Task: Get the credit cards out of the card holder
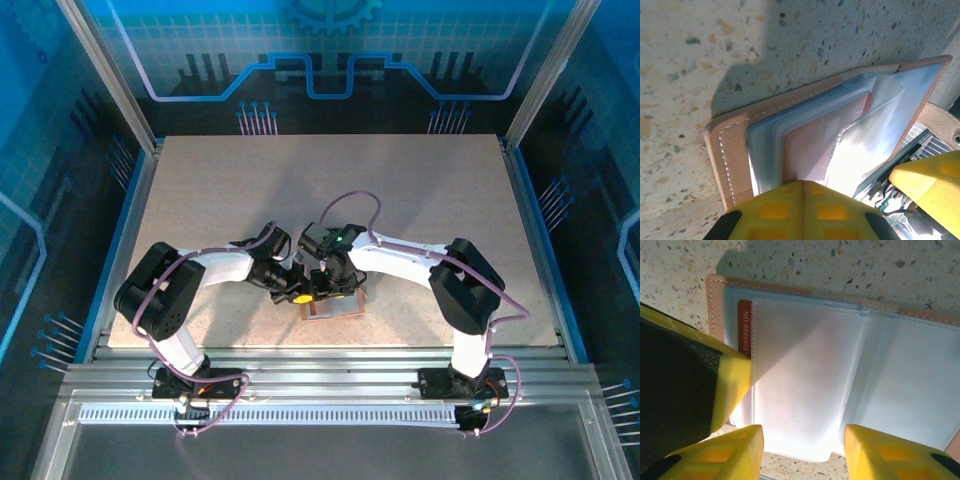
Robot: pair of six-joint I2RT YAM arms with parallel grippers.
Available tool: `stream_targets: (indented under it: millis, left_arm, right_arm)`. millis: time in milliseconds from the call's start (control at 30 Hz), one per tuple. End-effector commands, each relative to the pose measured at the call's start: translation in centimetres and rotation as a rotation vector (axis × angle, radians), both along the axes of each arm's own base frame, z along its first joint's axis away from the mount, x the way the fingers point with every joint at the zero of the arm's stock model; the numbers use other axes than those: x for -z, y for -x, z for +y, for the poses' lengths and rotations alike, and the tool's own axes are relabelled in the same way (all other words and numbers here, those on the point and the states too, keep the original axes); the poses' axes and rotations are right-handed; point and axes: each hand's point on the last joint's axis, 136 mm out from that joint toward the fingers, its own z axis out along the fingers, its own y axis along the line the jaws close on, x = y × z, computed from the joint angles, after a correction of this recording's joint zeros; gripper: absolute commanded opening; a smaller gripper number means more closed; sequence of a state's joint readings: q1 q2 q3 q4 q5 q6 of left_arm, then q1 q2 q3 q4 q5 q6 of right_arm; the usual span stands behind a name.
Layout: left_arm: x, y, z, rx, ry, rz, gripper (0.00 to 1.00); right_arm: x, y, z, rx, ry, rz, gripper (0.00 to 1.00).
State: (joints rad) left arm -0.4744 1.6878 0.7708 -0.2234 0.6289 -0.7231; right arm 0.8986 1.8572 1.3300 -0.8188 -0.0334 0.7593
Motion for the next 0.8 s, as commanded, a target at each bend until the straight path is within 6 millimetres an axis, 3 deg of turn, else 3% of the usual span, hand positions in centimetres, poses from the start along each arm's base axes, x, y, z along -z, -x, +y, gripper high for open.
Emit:
stream_targets:
  millis: [0,367,767]
  left_arm:
    - [0.0,0.2,-0.1,0.025,-0.011,0.002,0.05]
    - [-1.9,-0.8,-1.0,0.029,0.023,-0.024,0.06]
    - [-3.6,-1.4,-2.7,0.054,0.039,-0.049,0.06]
  right_arm:
    - [0.2,0.7,-0.3,0.007,0.007,0.016,0.45]
    - [-0.6,0.1,-2.2,0.076,-0.053,0.008,0.43]
    - [-1.9,-0.7,-6.1,0.172,-0.098,-0.025,0.42]
